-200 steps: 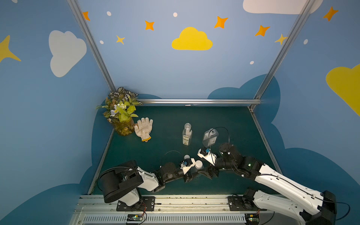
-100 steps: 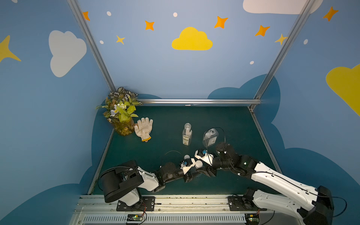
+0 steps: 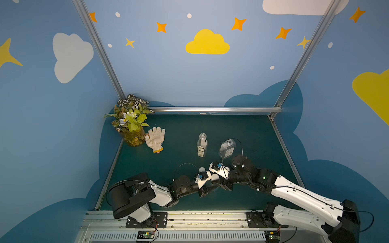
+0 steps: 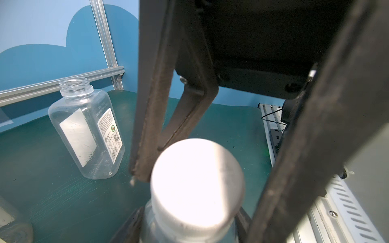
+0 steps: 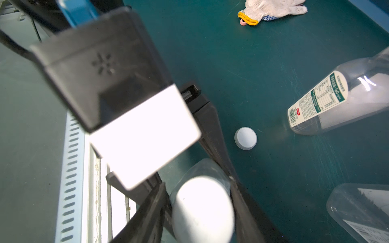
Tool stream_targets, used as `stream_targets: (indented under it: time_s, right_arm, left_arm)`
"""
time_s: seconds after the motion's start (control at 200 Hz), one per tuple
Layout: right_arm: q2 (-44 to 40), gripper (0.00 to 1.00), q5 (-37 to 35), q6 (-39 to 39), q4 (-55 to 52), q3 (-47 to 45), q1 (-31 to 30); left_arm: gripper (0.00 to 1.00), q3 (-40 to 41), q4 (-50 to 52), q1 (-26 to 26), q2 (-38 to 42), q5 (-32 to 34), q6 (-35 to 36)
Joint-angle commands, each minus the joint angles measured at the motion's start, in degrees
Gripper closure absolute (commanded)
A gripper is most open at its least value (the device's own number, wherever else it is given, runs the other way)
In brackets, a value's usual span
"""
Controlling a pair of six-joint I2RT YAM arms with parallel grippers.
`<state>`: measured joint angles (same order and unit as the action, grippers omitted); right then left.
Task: Screw on the bottle caps
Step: Screw the bottle cap onto the plastic bottle.
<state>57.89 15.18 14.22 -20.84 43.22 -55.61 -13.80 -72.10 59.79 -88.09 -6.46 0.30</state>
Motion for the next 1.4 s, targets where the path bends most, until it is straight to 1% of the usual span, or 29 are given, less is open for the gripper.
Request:
stream_targets:
  time_s: [0.0, 0.23, 0.391, 0.536, 0.716, 0.871, 0.971, 1.167, 1.392]
  right_arm:
    - [0.1, 0.49, -0.3, 0.6, 1.2, 1.2, -0.8]
    - [0.4, 0.61, -1.8, 1.3, -0.6, 1.1, -1.2]
    - [-0.3, 0.63, -3.1, 1.6, -2.8, 0.8, -1.2]
    - [-1.0, 0.63, -4.9, 0.7, -3.7, -0.1, -1.2]
    - [-1.3, 0.52, -8.3, -2.3, -4.1, -0.4, -1.1]
    - [-1.4, 0.47, -9.1, -4.2, -4.2, -0.1, -1.1]
    - [-1.4, 0.45, -8.8, -5.0, -3.8, 0.2, -1.0]
    - [-1.4, 0.35, -8.6, -6.2, -3.6, 0.8, -1.0]
    - [-2.8, 0.21, -5.6, -7.0, -3.1, 2.6, -1.0]
  left_arm:
    - [0.76, 0.7, 1.7, 0.0, -1.1, -0.2, 0.7]
    - [0.76, 0.6, 1.7, 0.1, -1.2, -0.1, 0.6]
    - [0.76, 0.7, 1.7, 0.0, -1.2, -0.1, 0.7]
    - [0.76, 0.8, 1.7, 0.1, -1.0, -0.1, 0.8]
    - [0.75, 0.8, 1.7, 0.0, -0.9, 0.0, 0.7]
    - [0.76, 0.7, 1.6, 0.1, -1.1, -0.1, 0.7]
    - [0.76, 0.7, 1.6, 0.0, -1.1, -0.2, 0.7]
    - [0.75, 0.8, 1.6, 0.1, -1.0, -0.3, 0.7]
    - [0.76, 0.6, 1.6, 0.1, -1.1, -0.3, 0.8]
